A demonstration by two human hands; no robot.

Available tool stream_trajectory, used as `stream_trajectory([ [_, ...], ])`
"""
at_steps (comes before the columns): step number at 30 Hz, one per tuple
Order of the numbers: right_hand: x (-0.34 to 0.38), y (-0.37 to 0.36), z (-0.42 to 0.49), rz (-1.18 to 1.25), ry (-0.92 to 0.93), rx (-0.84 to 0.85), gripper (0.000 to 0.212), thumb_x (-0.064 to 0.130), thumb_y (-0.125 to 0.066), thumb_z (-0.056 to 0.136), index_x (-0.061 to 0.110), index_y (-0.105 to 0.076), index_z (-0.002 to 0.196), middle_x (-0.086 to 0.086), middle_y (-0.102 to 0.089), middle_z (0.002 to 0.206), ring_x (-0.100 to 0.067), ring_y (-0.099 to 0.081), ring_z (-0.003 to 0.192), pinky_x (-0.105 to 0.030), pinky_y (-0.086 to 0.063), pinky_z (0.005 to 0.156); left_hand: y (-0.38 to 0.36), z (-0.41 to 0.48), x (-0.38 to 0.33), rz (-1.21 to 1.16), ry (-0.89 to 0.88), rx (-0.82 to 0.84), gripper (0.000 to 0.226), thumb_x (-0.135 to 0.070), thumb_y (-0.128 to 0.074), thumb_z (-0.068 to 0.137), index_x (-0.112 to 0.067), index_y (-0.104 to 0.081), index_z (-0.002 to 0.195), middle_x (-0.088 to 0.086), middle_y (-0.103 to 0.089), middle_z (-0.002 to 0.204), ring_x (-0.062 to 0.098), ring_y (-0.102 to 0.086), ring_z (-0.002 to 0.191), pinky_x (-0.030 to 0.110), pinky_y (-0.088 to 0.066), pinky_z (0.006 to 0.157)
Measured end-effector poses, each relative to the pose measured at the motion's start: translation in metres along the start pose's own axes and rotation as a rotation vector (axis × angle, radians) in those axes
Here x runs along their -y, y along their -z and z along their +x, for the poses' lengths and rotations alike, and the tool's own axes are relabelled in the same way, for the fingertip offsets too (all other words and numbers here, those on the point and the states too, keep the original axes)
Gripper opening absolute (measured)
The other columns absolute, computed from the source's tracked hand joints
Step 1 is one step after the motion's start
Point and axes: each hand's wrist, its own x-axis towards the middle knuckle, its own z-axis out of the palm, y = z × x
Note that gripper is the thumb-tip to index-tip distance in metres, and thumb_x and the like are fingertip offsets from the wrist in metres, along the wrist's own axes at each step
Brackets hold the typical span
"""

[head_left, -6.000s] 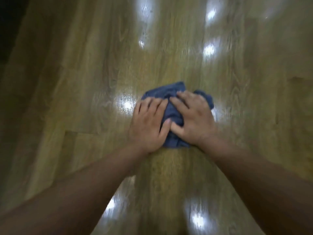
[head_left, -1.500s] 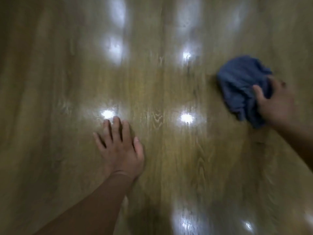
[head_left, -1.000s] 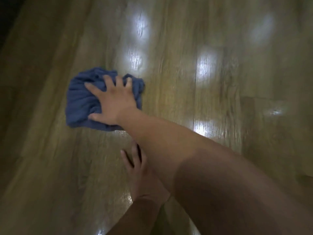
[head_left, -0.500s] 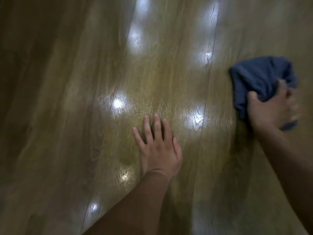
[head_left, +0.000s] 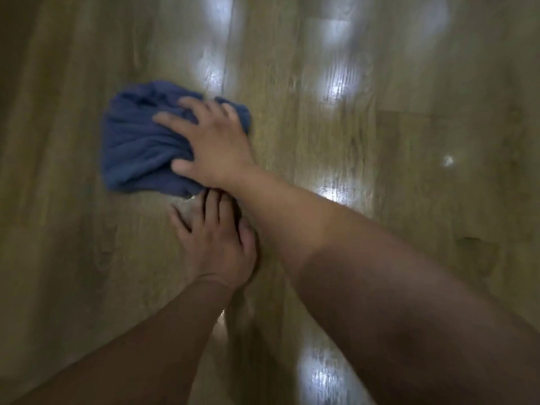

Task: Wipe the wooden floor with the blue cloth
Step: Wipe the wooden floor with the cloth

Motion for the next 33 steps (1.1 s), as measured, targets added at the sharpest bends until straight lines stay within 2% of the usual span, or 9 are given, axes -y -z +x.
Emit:
stream_trajectory([
  [4,-0.109,0.043,-0.086,0.075,-0.423,-0.217,0.072,0.056,-0.059,0.073,0.045,-0.047,0.143,-0.002,-0.043,0.151,-0.027,-0.043,0.134,-0.044,-0.025,0.115,-0.003,-0.002,-0.002,-0.056,-0.026,0.004,0.061,-0.036,-0.037,0.089,-0.010,-0.043,0.145,0.003,-0.034,0.159,0.025,-0.022,0.149,0.068,-0.003,0.117],
  [9,-0.242,0.094,-0.280,0.067,-0.952,-0.378,0.075,0.054,-0.054,0.075,0.035,-0.040,0.146,-0.008,-0.047,0.147,-0.033,-0.046,0.133,-0.052,-0.034,0.114,-0.010,0.000,0.002,-0.022,-0.050,-0.032,0.063,-0.039,-0.032,0.090,-0.012,-0.039,0.146,0.003,-0.031,0.160,0.024,-0.017,0.150,0.068,-0.001,0.117],
  [14,-0.232,0.087,-0.370,0.041,-1.384,-0.520,0.078,0.059,-0.048,0.079,0.033,-0.034,0.151,-0.009,-0.037,0.155,-0.036,-0.035,0.141,-0.051,-0.024,0.119,-0.013,0.003,0.003,-0.011,-0.072,-0.061,0.061,-0.037,-0.032,0.091,-0.011,-0.040,0.145,0.004,-0.033,0.159,0.026,-0.020,0.149,0.068,-0.003,0.115],
  [17,-0.172,0.066,-0.358,0.021,-1.262,-0.485,0.073,0.050,-0.057,0.083,0.031,-0.037,0.151,-0.008,-0.034,0.156,-0.035,-0.033,0.141,-0.048,-0.020,0.119,-0.016,0.001,0.006,-0.019,-0.075,-0.079,0.061,-0.038,-0.031,0.091,-0.010,-0.040,0.144,0.005,-0.032,0.159,0.027,-0.019,0.149,0.071,-0.004,0.114],
  [22,-0.082,0.030,-0.382,0.024,-0.723,-0.320,0.072,0.052,-0.060,0.071,0.028,-0.056,0.138,-0.008,-0.047,0.146,-0.036,-0.047,0.128,-0.051,-0.026,0.115,-0.019,0.008,0.008,0.017,-0.097,-0.109,0.059,-0.039,-0.029,0.089,-0.009,-0.040,0.139,0.007,-0.032,0.157,0.030,-0.020,0.148,0.073,-0.009,0.113],
  [26,-0.081,0.026,-0.392,-0.022,-0.680,-0.309,0.074,0.060,-0.054,0.071,0.032,-0.054,0.140,-0.006,-0.047,0.146,-0.034,-0.046,0.128,-0.053,-0.025,0.116,-0.003,-0.017,-0.006,0.080,-0.108,-0.047,0.060,-0.041,-0.025,0.090,-0.004,-0.041,0.135,0.018,-0.037,0.148,0.043,-0.028,0.139,0.070,-0.023,0.110],
  [28,-0.083,0.027,-0.390,-0.025,-0.678,-0.280,0.075,0.062,-0.051,0.072,0.036,-0.049,0.142,-0.005,-0.044,0.149,-0.033,-0.043,0.131,-0.052,-0.022,0.117,0.010,-0.056,-0.022,0.108,-0.145,0.113,0.064,-0.054,-0.030,0.089,-0.011,-0.038,0.135,0.018,-0.037,0.146,0.050,-0.030,0.133,0.065,-0.032,0.106],
  [30,-0.080,0.029,-0.390,-0.004,-0.695,-0.240,0.075,0.063,-0.049,0.073,0.038,-0.045,0.144,-0.005,-0.041,0.151,-0.033,-0.039,0.135,-0.052,-0.019,0.119,0.015,-0.127,-0.026,0.106,-0.148,0.410,0.088,-0.071,-0.052,0.078,-0.027,-0.023,0.148,0.012,-0.017,0.161,0.050,-0.022,0.142,0.064,-0.026,0.113],
  [33,-0.055,0.024,-0.400,0.037,-0.773,-0.174,0.075,0.061,-0.050,0.077,0.038,-0.038,0.147,-0.007,-0.033,0.156,-0.035,-0.033,0.139,-0.051,-0.014,0.120,0.013,-0.272,-0.014,0.084,0.026,0.825,0.145,-0.070,-0.081,0.058,-0.046,0.035,0.143,0.011,0.039,0.156,0.047,0.008,0.149,0.073,-0.004,0.111],
])
